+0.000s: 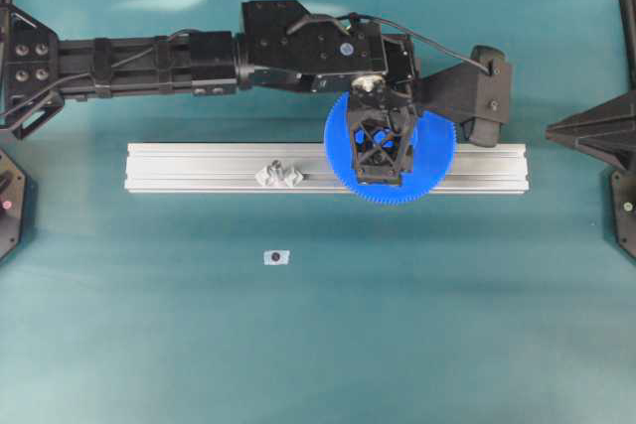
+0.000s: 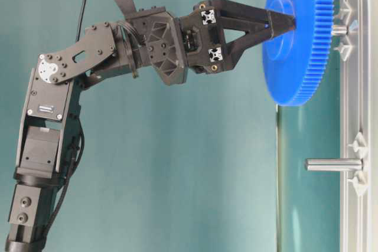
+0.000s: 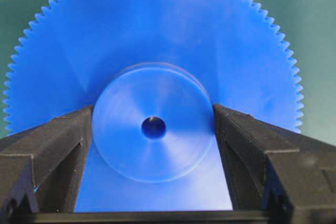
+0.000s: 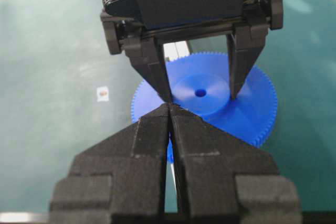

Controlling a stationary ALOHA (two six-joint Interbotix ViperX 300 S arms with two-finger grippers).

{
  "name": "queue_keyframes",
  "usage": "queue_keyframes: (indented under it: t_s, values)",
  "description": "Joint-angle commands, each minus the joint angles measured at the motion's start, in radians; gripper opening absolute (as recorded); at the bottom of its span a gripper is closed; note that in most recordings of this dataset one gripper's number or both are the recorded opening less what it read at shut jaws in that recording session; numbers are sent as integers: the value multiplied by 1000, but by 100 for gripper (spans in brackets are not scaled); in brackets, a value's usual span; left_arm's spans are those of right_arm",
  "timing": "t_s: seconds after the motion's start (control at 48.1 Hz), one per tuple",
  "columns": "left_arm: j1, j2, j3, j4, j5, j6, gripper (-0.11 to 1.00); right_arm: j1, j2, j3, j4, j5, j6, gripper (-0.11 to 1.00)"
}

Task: Insert the large gear onto the shaft.
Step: 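Align the gear's bore with the upper shaft and push it on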

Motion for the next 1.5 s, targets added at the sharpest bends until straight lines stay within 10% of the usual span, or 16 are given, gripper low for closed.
queue_keyframes:
  t_s: [0.0,1.476]
  values:
    - [17,-23,-28,5,-11,5,76,-3,9,-11,0,-6,9,7]
    - [9,-28,-11,3,-37,17,77,-2,8,-11,0,-6,9,7]
